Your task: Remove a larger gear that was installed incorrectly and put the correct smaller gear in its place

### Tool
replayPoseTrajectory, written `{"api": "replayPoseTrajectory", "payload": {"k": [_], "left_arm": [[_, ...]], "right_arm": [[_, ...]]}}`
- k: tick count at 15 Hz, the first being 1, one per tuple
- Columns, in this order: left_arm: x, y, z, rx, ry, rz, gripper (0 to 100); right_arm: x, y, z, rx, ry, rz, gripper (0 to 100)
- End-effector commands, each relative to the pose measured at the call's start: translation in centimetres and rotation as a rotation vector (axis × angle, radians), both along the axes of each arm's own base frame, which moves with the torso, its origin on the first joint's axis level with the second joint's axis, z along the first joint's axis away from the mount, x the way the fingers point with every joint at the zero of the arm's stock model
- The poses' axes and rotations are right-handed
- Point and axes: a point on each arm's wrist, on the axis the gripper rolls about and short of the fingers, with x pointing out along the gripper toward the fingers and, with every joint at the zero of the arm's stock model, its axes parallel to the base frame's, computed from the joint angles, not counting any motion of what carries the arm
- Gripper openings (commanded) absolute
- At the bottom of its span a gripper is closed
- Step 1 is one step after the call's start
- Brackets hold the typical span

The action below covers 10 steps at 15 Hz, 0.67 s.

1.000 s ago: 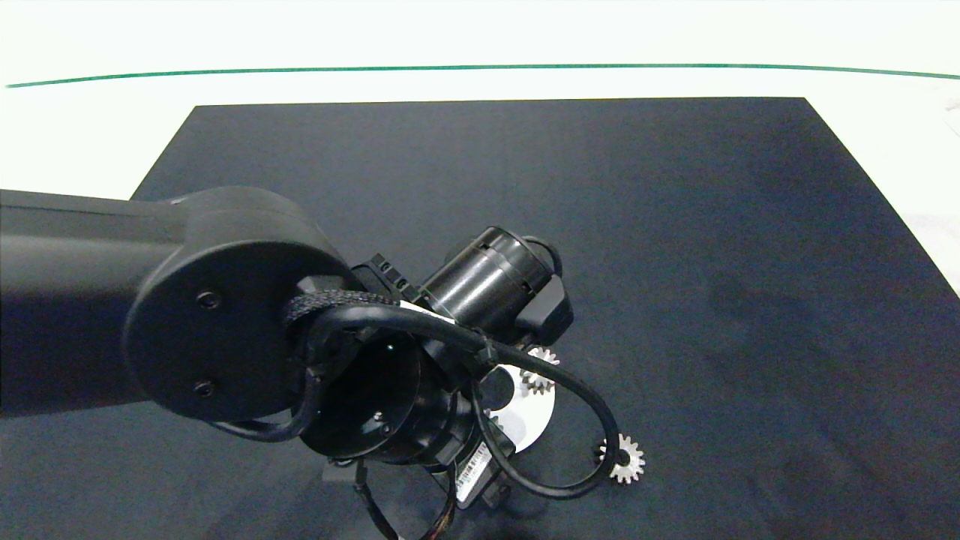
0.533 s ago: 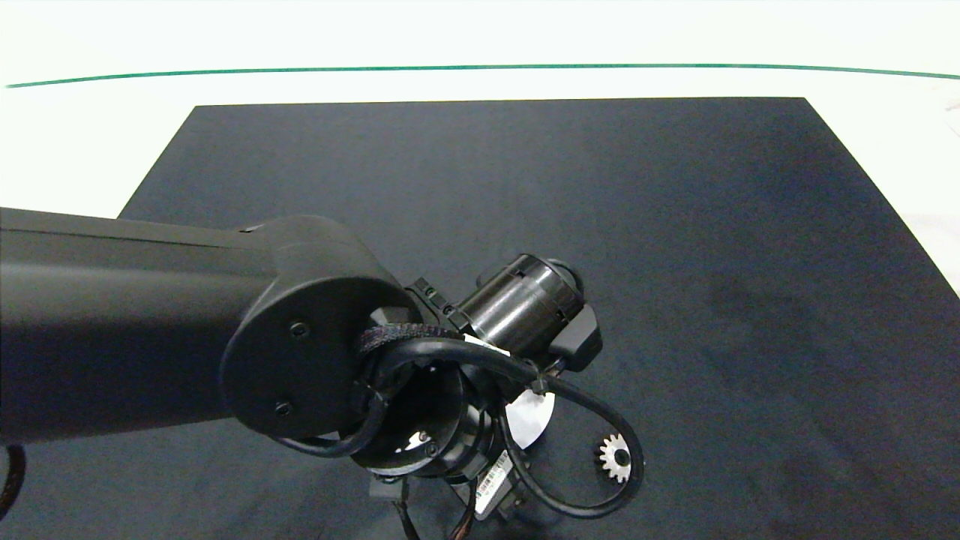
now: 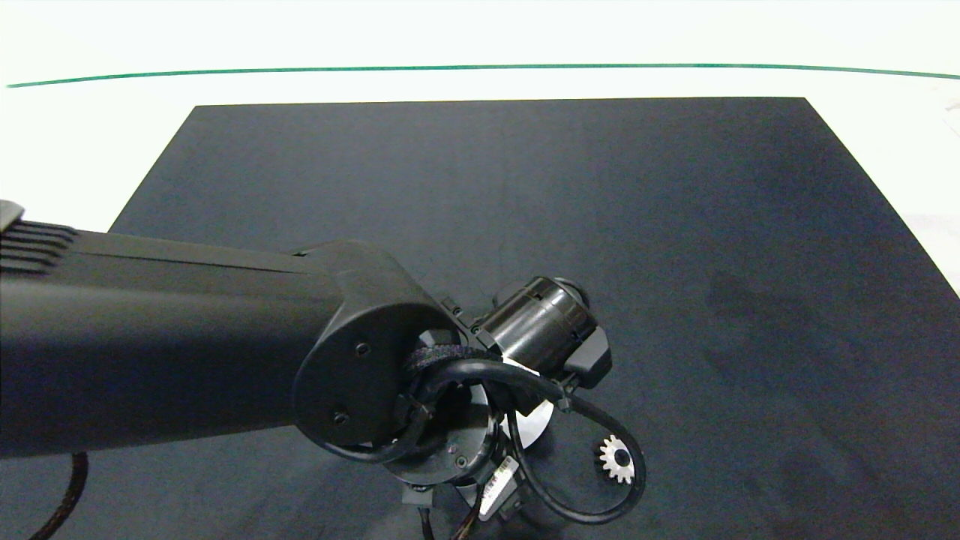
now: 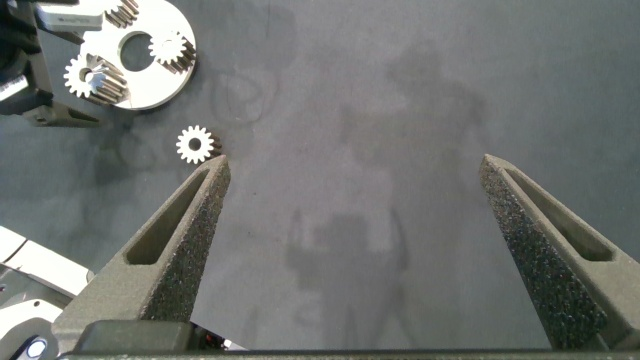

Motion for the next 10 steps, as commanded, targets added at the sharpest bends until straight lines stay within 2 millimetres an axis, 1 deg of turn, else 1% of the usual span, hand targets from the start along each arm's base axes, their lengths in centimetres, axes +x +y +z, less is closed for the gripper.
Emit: {"api": "replayPoseTrajectory", "payload": {"k": [1, 4, 7, 8, 10], "left_arm": [[0.19, -0.24, -0.59, 0.017, 0.008, 0.003, 100], [0.39, -0.75, -0.25, -0.010, -0.007, 0.002, 100], [0.47, -0.97, -0.52, -0.003, -0.004, 0.001, 100], [0.48, -0.98, -0.61, 0.001, -0.003, 0.002, 99], [0.41, -1.06, -0.56, -0.002, -0.005, -0.001, 95]], "right_arm": [[-0.02, 0.00, -0.04, -0.002, 0.003, 0.001, 100], [-0.02, 0.00, -0.04, -0.002, 0.003, 0.001, 100], [-0.01, 0.00, -0.07, -0.002, 0.004, 0.001, 100], [-0.01, 0.00, -0.07, -0.002, 0.004, 0.001, 100], [-0.01, 0.00, -0.07, -0.002, 0.004, 0.001, 100]]}}
